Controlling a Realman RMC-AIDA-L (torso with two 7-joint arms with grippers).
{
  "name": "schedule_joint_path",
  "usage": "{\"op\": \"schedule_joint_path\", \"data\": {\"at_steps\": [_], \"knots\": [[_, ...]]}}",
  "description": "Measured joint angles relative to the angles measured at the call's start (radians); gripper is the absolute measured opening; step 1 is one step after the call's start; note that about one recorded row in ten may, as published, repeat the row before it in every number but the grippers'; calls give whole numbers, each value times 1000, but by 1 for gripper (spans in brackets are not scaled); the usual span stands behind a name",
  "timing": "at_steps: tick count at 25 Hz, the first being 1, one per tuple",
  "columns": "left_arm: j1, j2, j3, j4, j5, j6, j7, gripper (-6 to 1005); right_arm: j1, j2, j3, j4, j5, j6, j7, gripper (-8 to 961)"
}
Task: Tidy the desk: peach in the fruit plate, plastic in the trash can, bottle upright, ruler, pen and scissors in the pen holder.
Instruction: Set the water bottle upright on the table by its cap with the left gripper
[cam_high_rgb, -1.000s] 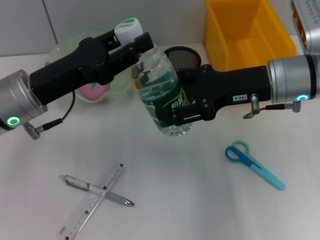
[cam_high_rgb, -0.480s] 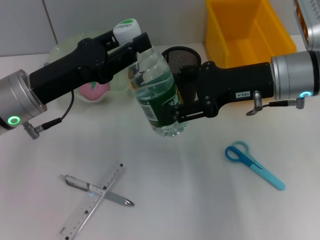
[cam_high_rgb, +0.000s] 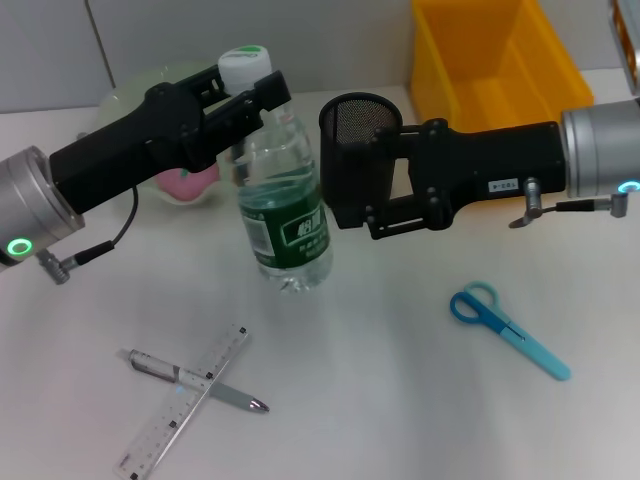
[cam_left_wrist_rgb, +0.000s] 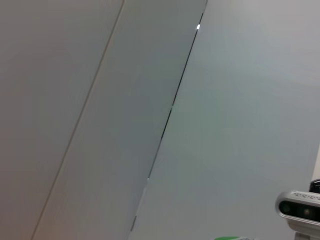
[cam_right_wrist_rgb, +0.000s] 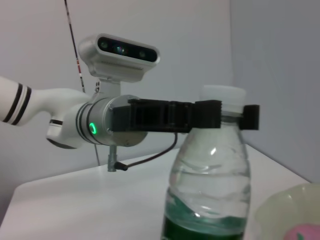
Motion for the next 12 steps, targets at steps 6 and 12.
{"op": "schedule_joint_path", "data": {"at_steps": [6, 12], "knots": [[41, 1, -12, 45, 0, -13, 1, 439, -44, 1, 4, -56, 6, -12, 36, 801], [108, 3, -42, 91, 0, -55, 55, 442, -107, 9, 87, -93, 9, -11, 54, 801]]}}
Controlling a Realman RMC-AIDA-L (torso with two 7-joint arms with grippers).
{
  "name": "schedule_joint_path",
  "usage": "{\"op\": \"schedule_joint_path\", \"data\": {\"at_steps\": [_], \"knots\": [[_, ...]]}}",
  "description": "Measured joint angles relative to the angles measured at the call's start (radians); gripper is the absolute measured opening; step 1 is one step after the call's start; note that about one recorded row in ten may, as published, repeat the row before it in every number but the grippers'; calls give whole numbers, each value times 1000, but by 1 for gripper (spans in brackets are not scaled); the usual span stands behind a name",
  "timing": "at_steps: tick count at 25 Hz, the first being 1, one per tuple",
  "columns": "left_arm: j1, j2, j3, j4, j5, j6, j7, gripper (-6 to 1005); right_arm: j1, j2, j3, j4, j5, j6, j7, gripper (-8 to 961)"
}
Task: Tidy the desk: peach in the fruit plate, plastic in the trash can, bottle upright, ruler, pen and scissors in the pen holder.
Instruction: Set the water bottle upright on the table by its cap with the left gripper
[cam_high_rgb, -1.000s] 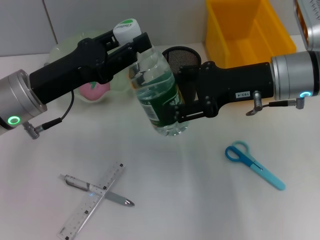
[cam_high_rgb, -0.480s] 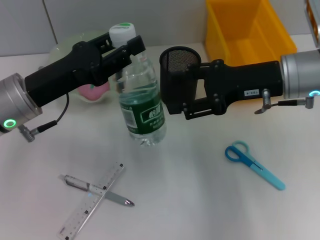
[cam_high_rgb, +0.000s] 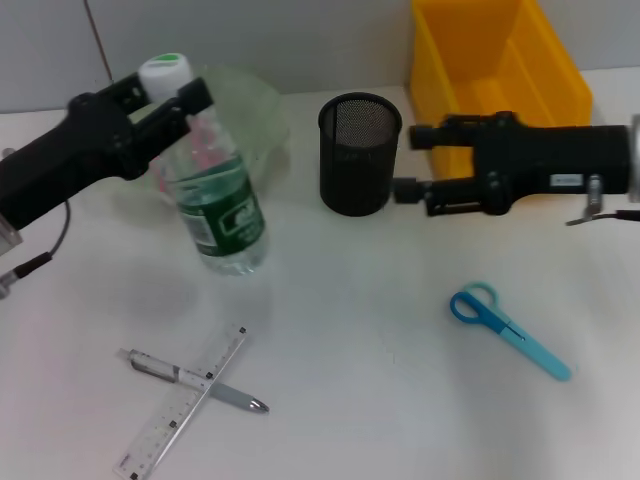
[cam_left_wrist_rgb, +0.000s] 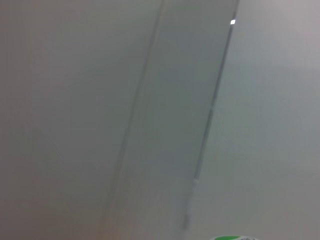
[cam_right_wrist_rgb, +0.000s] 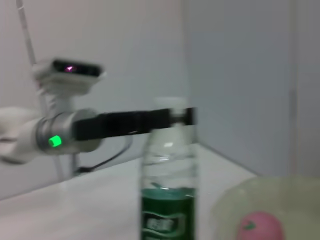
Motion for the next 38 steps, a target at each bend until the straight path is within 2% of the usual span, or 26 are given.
{"op": "schedule_joint_path", "data": {"at_steps": [6, 12, 19, 25, 30, 38], "knots": [[58, 1, -81, 9, 0, -22, 123, 446, -36, -3, 105, 15, -2, 5, 5, 801], [88, -7, -101, -7, -7, -83, 243, 450, -56, -4, 133, 21, -4, 0, 16, 801], [74, -10, -106, -100, -67, -156, 362, 455, -64, -5, 121, 22, -21, -68, 13, 800], [62, -11, -106, -144, -104, -215, 401, 458, -61, -7, 122, 5, -127, -122, 16, 800], [55, -12, -107, -161, -106, -223, 418, 462, -55, -7, 121, 0, -175, -134, 16, 800], [39, -13, -108, -220, -126, -234, 534, 467, -51, -9, 121, -1, -188, -135, 17, 800]]}}
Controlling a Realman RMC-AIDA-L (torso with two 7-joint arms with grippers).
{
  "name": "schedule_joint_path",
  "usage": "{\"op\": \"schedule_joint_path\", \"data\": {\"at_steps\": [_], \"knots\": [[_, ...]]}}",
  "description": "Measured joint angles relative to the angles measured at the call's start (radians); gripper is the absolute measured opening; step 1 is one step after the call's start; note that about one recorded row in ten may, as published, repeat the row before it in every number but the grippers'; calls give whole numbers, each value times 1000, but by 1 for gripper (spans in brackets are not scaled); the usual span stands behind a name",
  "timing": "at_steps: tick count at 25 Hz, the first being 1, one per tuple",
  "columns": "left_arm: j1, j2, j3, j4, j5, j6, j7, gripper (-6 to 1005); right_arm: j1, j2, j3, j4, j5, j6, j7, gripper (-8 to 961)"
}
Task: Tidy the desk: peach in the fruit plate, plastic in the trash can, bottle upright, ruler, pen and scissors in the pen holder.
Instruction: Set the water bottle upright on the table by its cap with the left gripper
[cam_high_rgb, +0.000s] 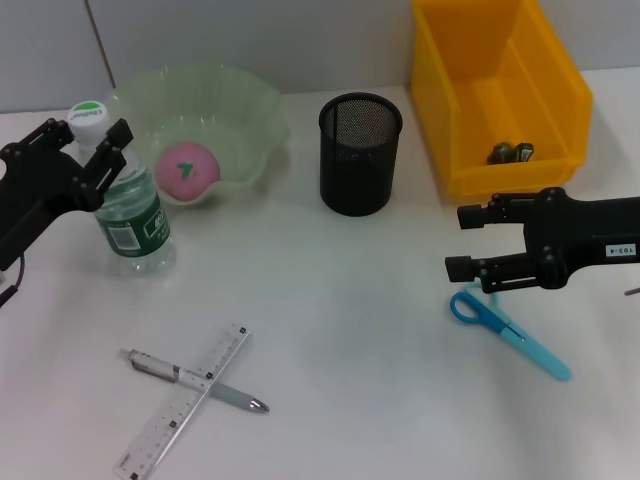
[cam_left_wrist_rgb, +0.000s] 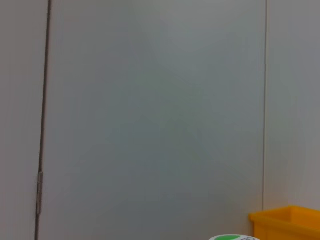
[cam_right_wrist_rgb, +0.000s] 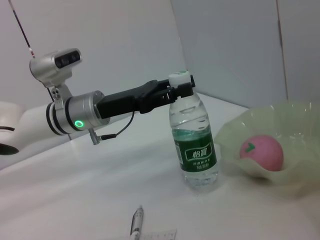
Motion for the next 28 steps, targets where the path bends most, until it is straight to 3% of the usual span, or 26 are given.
{"op": "schedule_joint_path", "data": {"at_steps": [28], "knots": [[-10, -3, 0, -56, -24, -7, 90, 485, 13, -8, 0, 8, -4, 1, 1, 799]]}}
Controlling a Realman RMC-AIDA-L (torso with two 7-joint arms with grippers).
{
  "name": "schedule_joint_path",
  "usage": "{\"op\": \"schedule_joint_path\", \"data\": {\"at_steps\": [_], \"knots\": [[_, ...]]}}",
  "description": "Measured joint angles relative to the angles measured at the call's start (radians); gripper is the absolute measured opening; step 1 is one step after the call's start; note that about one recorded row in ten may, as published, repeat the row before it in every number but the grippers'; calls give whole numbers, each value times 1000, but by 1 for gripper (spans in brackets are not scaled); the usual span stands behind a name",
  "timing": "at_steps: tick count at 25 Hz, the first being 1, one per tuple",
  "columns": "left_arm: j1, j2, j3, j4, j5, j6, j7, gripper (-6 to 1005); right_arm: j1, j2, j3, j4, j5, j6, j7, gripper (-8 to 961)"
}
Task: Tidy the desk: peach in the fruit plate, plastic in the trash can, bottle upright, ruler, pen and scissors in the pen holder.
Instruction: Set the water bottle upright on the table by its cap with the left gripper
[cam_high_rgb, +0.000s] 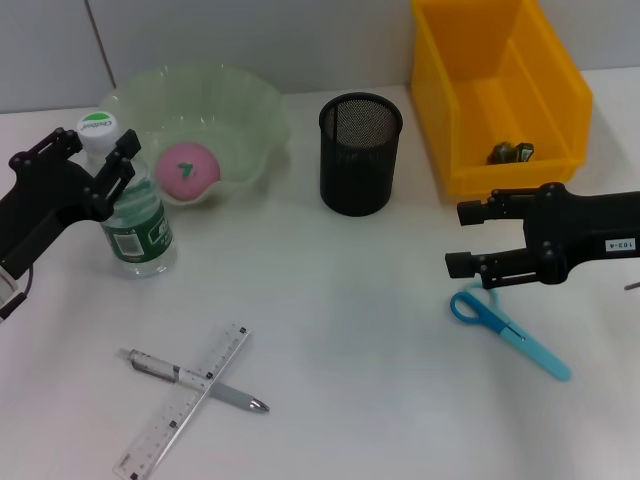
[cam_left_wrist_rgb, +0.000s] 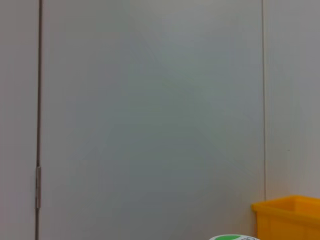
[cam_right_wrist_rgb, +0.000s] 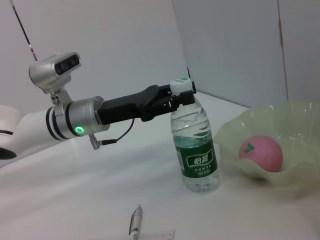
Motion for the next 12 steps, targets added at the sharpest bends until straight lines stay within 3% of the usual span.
{"op": "schedule_joint_path", "data": {"at_steps": [12], "knots": [[7, 2, 0, 0, -7, -2, -9, 492, -1, 0, 0, 0, 0, -1, 0, 799]]}}
